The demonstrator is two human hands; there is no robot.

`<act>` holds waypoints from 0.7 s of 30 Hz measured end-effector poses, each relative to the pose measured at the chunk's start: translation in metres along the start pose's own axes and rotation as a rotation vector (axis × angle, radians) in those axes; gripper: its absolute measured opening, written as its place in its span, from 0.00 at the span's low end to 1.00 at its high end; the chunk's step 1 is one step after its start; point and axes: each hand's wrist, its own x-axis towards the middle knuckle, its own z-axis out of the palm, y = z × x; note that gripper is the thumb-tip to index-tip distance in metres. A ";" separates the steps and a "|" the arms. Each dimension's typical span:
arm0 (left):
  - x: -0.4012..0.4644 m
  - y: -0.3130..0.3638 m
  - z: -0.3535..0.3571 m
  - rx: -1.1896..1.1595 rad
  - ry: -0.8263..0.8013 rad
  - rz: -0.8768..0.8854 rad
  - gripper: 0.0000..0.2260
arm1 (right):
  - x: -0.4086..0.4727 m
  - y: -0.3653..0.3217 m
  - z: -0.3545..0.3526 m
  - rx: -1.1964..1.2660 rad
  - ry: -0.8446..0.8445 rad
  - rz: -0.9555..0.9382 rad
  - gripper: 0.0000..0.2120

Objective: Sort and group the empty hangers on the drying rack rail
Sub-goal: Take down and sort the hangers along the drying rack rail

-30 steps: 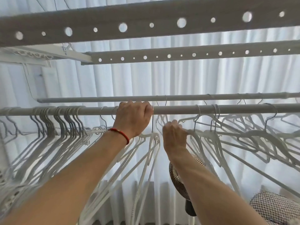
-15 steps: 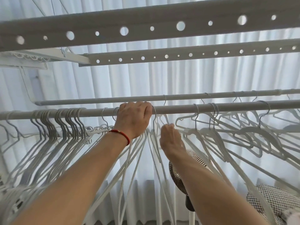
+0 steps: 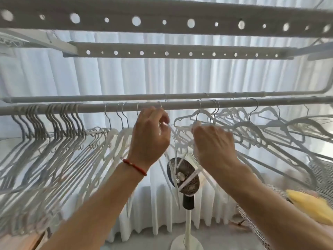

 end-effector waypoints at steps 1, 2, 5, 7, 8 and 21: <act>-0.007 0.009 0.002 -0.067 -0.044 -0.038 0.08 | -0.005 0.010 -0.014 -0.006 0.007 0.000 0.08; -0.013 0.016 0.004 -0.129 -0.100 -0.088 0.08 | -0.008 0.022 -0.027 0.006 0.012 0.006 0.08; -0.026 0.028 0.015 -0.207 -0.349 -0.314 0.08 | -0.008 0.062 -0.058 0.245 -0.050 0.019 0.08; -0.031 0.031 0.023 -0.194 -0.539 -0.476 0.12 | -0.005 0.091 -0.072 0.450 -0.083 -0.002 0.10; -0.033 0.033 0.027 -0.192 -0.602 -0.552 0.16 | -0.004 0.104 -0.076 0.554 -0.101 -0.007 0.11; -0.078 0.093 -0.012 0.047 0.038 -0.340 0.24 | 0.032 0.200 -0.034 1.543 -0.179 -0.010 0.17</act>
